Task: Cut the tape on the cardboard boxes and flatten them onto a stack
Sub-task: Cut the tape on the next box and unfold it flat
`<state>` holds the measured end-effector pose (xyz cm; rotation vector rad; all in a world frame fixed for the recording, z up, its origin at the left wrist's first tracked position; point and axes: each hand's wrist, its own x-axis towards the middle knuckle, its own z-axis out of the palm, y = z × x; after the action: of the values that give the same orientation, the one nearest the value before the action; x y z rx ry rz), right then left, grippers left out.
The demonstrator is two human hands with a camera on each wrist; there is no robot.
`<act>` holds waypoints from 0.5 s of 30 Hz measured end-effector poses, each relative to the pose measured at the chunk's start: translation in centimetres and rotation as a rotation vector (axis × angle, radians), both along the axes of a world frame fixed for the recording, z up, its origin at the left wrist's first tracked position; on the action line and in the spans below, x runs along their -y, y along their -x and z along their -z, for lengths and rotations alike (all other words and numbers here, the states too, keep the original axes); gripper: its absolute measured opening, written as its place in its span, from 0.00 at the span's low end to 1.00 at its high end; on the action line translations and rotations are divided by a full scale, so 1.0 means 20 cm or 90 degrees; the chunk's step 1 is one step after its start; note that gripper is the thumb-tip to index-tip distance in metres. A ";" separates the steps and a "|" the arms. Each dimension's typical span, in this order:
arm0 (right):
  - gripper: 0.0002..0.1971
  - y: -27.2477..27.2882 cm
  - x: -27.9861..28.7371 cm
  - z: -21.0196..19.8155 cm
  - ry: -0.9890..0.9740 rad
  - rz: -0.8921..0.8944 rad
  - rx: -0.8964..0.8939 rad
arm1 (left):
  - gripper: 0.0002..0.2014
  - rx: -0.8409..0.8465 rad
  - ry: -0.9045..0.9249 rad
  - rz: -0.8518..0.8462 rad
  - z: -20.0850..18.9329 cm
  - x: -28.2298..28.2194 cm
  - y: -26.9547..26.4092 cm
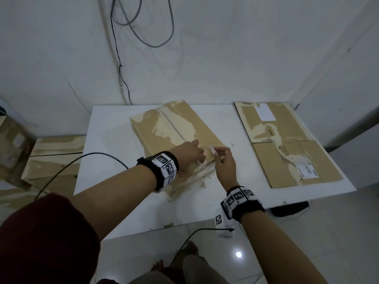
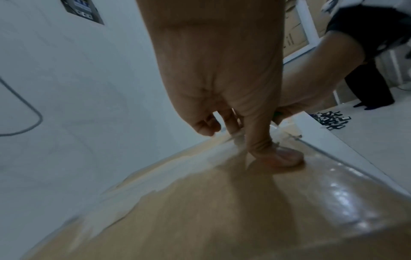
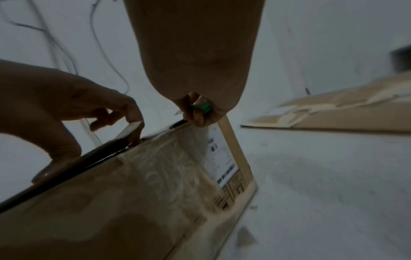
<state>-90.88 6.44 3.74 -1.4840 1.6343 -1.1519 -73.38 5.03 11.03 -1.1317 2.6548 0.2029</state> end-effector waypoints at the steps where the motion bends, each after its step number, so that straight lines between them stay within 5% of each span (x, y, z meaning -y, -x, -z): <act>1: 0.05 0.00 0.00 0.03 0.000 -0.005 0.002 | 0.27 -0.012 0.026 -0.011 0.02 -0.01 -0.01; 8: 0.04 0.04 0.09 0.07 -0.043 -0.029 0.031 | 0.24 -0.169 -0.234 -0.338 0.03 -0.09 0.00; 10: 0.03 0.05 0.12 0.08 -0.052 -0.038 0.029 | 0.29 -0.150 -0.196 -0.362 0.03 -0.11 0.05; 15: 0.04 0.07 0.13 0.09 -0.047 -0.066 0.021 | 0.10 -0.155 -0.003 -0.374 0.13 -0.19 0.13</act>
<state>-92.22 3.82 1.85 -1.4771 1.5416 -1.0437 -76.07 8.84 8.45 -1.9695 2.4272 0.4756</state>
